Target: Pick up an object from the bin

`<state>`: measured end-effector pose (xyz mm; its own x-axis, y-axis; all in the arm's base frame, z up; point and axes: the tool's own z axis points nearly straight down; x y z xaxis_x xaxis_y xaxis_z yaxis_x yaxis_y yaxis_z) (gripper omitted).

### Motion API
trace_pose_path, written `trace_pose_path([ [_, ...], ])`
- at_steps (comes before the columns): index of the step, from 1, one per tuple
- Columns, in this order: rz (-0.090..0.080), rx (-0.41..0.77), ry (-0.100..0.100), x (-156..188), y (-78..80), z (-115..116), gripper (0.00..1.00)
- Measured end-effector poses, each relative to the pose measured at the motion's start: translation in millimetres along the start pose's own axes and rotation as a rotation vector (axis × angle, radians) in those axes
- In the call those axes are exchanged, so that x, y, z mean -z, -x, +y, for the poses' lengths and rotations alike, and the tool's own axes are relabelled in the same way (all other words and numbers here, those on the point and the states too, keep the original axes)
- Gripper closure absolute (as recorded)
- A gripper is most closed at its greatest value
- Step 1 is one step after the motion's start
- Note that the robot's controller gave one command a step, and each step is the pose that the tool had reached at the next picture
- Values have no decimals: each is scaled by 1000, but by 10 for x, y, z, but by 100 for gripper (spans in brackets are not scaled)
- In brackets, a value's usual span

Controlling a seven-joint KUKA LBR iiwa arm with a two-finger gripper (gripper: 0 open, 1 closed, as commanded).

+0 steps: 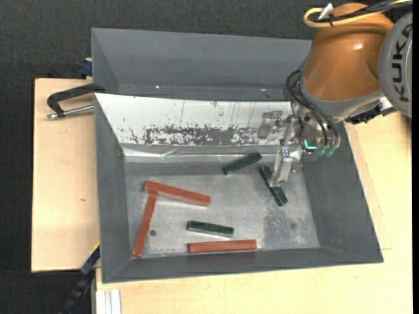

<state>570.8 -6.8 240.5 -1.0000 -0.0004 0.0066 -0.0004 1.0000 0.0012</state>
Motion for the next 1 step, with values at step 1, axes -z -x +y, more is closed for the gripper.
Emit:
trace_pose_path([
  [1, -9, 0, 0, 46, 14, -1, 0],
])
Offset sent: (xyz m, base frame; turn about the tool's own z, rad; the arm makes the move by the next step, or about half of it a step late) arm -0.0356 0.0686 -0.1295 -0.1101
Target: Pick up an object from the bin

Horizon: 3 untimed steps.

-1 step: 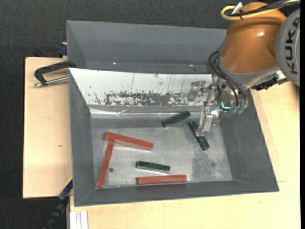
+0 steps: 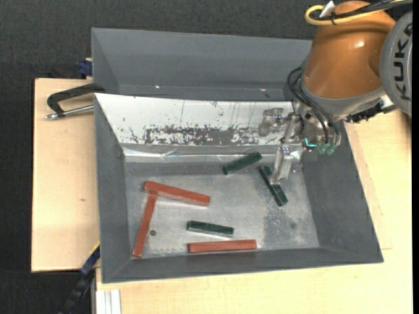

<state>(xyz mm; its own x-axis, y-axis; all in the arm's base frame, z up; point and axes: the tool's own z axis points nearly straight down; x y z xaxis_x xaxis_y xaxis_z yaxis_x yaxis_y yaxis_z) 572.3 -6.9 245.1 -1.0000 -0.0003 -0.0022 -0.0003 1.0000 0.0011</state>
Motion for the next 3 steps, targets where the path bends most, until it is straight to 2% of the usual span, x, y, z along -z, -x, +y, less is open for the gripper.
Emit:
trace_pose_path([
  [1, -8, 33, -1, -403, -101, 206, 0],
  [2, -3, -22, 1, -1090, -68, 593, 0],
  [3, 1, -59, 0, -1504, -471, 376, 100],
])
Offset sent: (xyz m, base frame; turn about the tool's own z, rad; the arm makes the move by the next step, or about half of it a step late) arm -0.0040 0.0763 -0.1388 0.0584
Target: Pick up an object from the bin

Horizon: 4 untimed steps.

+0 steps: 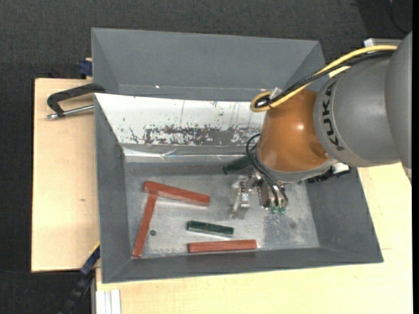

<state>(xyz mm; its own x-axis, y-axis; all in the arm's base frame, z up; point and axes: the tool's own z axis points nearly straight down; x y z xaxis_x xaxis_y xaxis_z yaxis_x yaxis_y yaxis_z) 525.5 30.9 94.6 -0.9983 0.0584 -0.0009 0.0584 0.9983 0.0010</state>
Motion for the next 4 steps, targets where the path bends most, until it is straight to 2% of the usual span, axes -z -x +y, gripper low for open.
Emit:
trace_pose_path([
  [1, 0, -1, 0, 0, 0, 0, 0],
  [2, 0, 0, 0, 0, 0, 0, 0],
  [3, 3, -113, 0, -200, -364, 795, 100],
  [4, -8, -114, 2, -182, -334, 793, 0],
])
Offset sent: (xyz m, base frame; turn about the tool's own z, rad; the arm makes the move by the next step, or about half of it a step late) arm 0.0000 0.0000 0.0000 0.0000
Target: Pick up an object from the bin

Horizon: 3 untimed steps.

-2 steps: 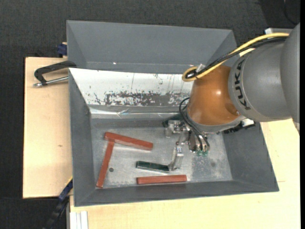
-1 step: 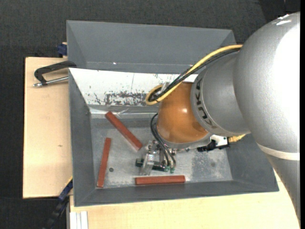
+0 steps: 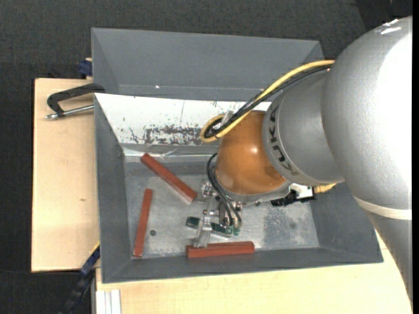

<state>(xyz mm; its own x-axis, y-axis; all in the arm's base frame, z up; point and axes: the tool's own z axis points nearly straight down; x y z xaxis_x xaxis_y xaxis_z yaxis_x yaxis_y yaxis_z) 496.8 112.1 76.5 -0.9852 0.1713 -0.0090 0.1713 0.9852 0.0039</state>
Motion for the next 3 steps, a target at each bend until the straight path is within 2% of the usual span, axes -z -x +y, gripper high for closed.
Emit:
trace_pose_path([
  [1, 7, 1, -2, -16, -23, -4, 100],
  [3, 8, 0, -2, -7, -24, -5, 100],
])
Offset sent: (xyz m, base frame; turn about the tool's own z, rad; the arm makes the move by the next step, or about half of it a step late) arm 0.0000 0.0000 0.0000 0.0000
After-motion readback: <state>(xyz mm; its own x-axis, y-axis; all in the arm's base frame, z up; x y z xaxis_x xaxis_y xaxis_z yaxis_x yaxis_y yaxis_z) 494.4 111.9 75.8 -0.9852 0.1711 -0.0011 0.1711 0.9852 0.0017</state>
